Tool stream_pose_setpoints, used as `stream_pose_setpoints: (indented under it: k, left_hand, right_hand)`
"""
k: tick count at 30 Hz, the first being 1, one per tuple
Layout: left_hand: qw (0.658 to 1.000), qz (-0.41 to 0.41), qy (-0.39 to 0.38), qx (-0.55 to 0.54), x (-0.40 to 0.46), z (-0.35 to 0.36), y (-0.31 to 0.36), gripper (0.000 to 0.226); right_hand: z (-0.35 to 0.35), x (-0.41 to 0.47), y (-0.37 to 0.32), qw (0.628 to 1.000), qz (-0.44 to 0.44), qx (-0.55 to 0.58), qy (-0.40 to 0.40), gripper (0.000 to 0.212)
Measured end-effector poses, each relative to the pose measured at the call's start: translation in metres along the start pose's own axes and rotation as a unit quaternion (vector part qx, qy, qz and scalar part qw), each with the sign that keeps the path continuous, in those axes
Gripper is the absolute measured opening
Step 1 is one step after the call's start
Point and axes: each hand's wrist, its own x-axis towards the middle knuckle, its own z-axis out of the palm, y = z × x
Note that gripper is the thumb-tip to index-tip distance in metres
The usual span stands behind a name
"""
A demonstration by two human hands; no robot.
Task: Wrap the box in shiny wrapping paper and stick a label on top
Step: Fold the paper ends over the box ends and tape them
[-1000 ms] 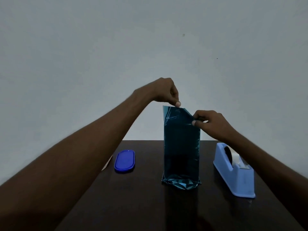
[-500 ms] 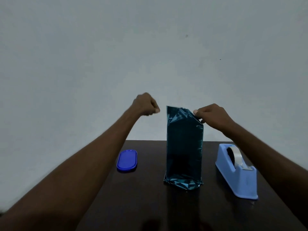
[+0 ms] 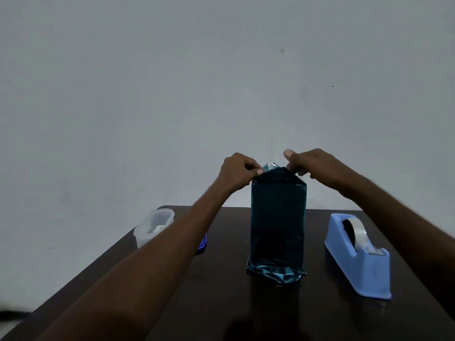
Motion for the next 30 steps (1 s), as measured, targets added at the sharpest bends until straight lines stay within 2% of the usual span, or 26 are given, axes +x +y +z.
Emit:
stream_pose_setpoints:
  k: [2, 3, 7, 9, 13, 16, 19, 22, 23, 24, 26, 27, 28, 30]
  left_hand:
    - [1.0, -0.004, 0.008, -0.009, 0.0, 0.001, -0.003, 0.013]
    - [1.0, -0.002, 0.01, -0.006, 0.001, 0.002, -0.003, 0.014]
    - [0.999, 0.018, 0.013, 0.028, 0.004, 0.004, -0.007, 0.017]
    - [0.999, 0.026, 0.013, 0.037, 0.003, 0.004, -0.009, 0.016]
    - [0.999, 0.034, 0.008, 0.041, 0.002, 0.005, -0.011, 0.016]
    - [0.998, 0.034, 0.0, 0.046, 0.004, 0.004, -0.01, 0.017]
    - [0.998, 0.024, -0.009, 0.059, 0.007, 0.001, -0.006, 0.02]
    - [0.998, -0.011, 0.026, 0.05, 0.014, -0.006, -0.001, 0.018]
    - [0.998, -0.022, 0.039, 0.053, 0.02, -0.008, 0.002, 0.022]
    - [0.997, -0.04, 0.042, 0.059, 0.026, -0.011, 0.006, 0.035]
    - [0.992, -0.102, 0.001, 0.075, 0.04, -0.016, 0.019, 0.067]
    - [0.987, -0.135, -0.033, 0.078, 0.044, -0.018, 0.028, 0.074]
    - [0.981, -0.161, -0.07, 0.083, 0.049, -0.019, 0.037, 0.074]
    - [0.969, -0.16, -0.136, 0.132, 0.059, -0.016, 0.05, 0.057]
  right_hand:
    - [0.005, -0.005, -0.011, 0.997, -0.049, -0.044, 0.029, 0.065]
    - [0.009, -0.006, -0.015, 0.994, -0.071, -0.071, 0.037, 0.061]
    - [0.021, -0.005, -0.022, 0.974, -0.127, -0.16, 0.094, 0.019]
    - [0.024, -0.009, -0.024, 0.97, -0.144, -0.149, 0.124, 0.011]
    - [0.026, -0.025, -0.029, 0.969, -0.167, -0.097, 0.156, 0.013]
    - [0.02, -0.022, -0.028, 0.971, -0.128, -0.052, 0.196, 0.019]
    - [0.011, -0.009, -0.016, 0.988, -0.054, 0.023, 0.145, 0.024]
    - [0.016, -0.005, 0.0, 0.995, -0.033, -0.042, 0.086, 0.03]
    - [0.019, -0.006, 0.004, 0.994, -0.034, -0.064, 0.084, 0.03]
    - [0.02, -0.006, 0.008, 0.993, -0.034, -0.065, 0.088, 0.031]
    - [0.02, -0.005, 0.011, 0.995, -0.033, -0.03, 0.094, 0.031]
    - [0.019, -0.005, 0.011, 0.995, -0.034, -0.014, 0.095, 0.031]
    - [0.019, -0.005, 0.012, 0.995, -0.035, -0.006, 0.094, 0.031]
    - [0.019, -0.006, 0.014, 0.995, -0.042, -0.004, 0.095, 0.033]
